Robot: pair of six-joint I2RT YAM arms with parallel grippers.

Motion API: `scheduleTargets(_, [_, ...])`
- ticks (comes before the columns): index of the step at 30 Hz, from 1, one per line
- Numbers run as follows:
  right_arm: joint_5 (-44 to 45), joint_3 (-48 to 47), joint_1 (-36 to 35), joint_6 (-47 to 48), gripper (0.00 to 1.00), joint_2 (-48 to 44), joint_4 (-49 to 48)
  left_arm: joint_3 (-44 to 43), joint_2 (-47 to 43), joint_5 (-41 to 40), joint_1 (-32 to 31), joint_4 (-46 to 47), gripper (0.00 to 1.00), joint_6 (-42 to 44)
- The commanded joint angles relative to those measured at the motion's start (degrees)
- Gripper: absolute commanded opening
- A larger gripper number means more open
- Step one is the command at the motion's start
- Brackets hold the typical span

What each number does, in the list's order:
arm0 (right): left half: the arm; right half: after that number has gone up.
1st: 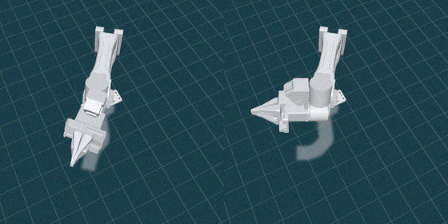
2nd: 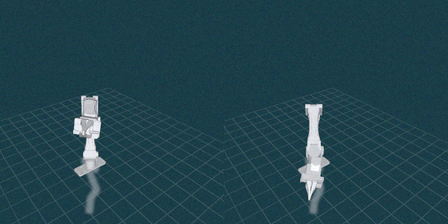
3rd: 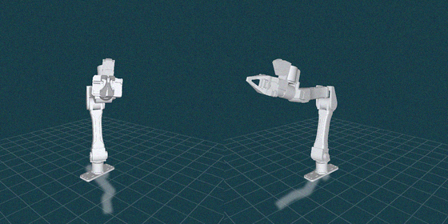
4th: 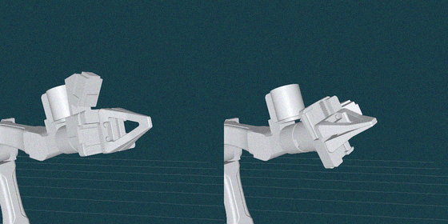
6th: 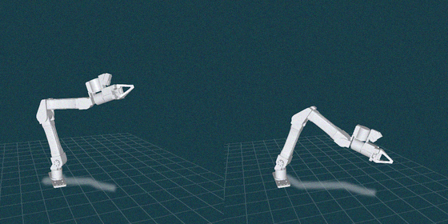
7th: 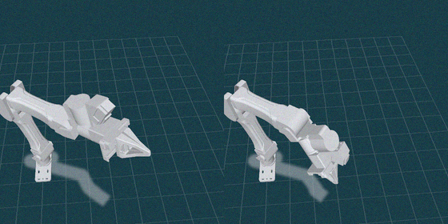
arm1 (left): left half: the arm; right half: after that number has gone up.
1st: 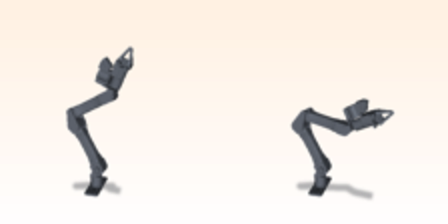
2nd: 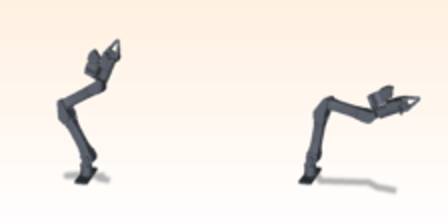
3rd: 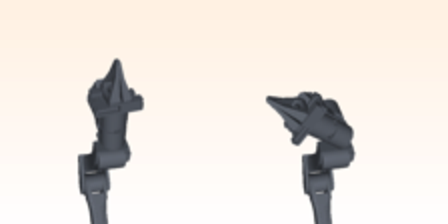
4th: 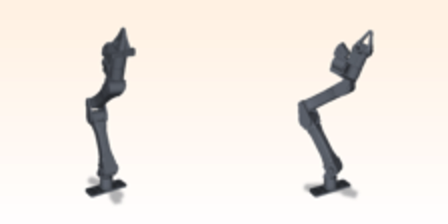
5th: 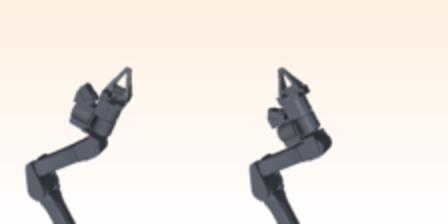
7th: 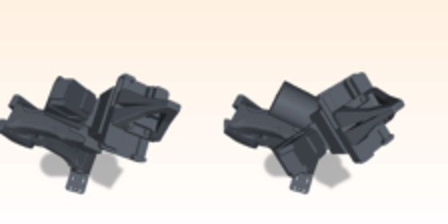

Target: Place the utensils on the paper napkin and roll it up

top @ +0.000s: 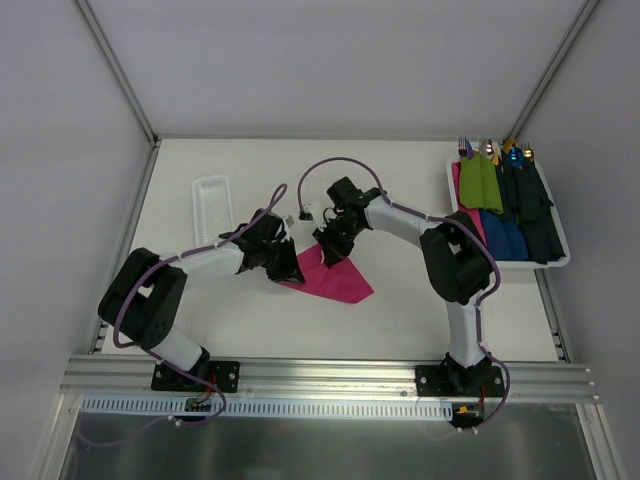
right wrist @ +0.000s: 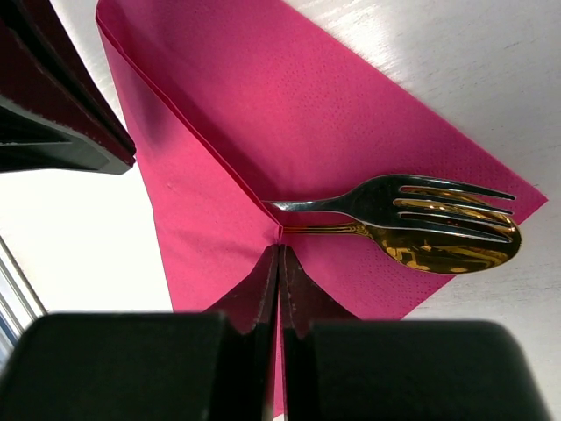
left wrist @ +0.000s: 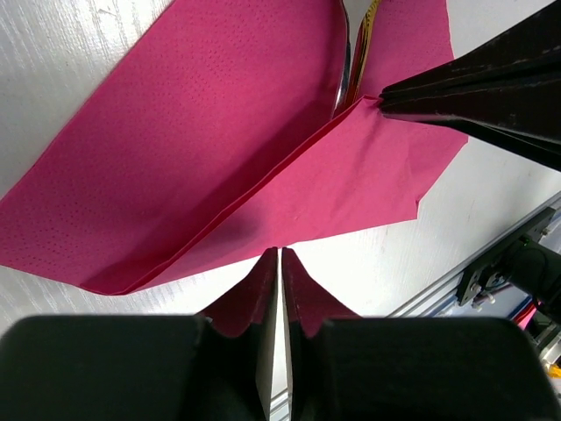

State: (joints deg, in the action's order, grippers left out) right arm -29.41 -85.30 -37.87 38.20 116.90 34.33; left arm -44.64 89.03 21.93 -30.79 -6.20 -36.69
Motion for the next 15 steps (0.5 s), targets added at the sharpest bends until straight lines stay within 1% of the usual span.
scheduleTargets(1, [-0.6,-2.4,0.2,0.1,0.01,0.5,0.7,0.1,0.7,-1.2,-0.4,1.4,0.05,-0.7])
scheduleTargets(4, [-0.6,-2.5,0.2,0.0,0.09,0.2,0.7,0.5,1.3,-1.8,-0.4,1.4,0.02,-1.5])
scheduleTargets(5, [-0.5,-2.5,0.2,-0.1,0.14,-0.3,0.7,0.6,1.5,-1.9,-0.3,1.5,0.01,-1.6])
scheduleTargets(7, [-0.5,-2.7,0.2,-0.4,0.22,-0.5,1.4,1.0,2.1,-2.3,-0.4,1.5,0.0,-2.4])
scheduleTargets(8, [-0.6,-3.2,0.2,-0.7,0.28,-0.8,1.6,1.0,2.3,-2.5,-0.3,1.5,0.0,-3.0])
scheduleTargets(10, [-0.6,-3.6,0.4,-1.3,0.33,-1.8,2.2,1.2,3.0,-2.7,-0.4,1.4,0.0,-3.5])
scheduleTargets(11, [-0.9,-3.8,0.5,-1.5,0.4,-2.4,2.3,1.3,3.2,-2.9,-0.4,1.4,0.0,-3.7])
scheduleTargets(12, [-0.7,-4.1,0.7,-2.3,0.43,-3.0,2.7,1.3,3.7,-3.1,-0.3,1.4,0.0,-4.4])
scheduleTargets(15, [0.1,-5.4,1.6,-3.6,0.45,-5.7,4.1,1.6,4.5,-3.7,-0.3,1.5,0.0,-5.8])
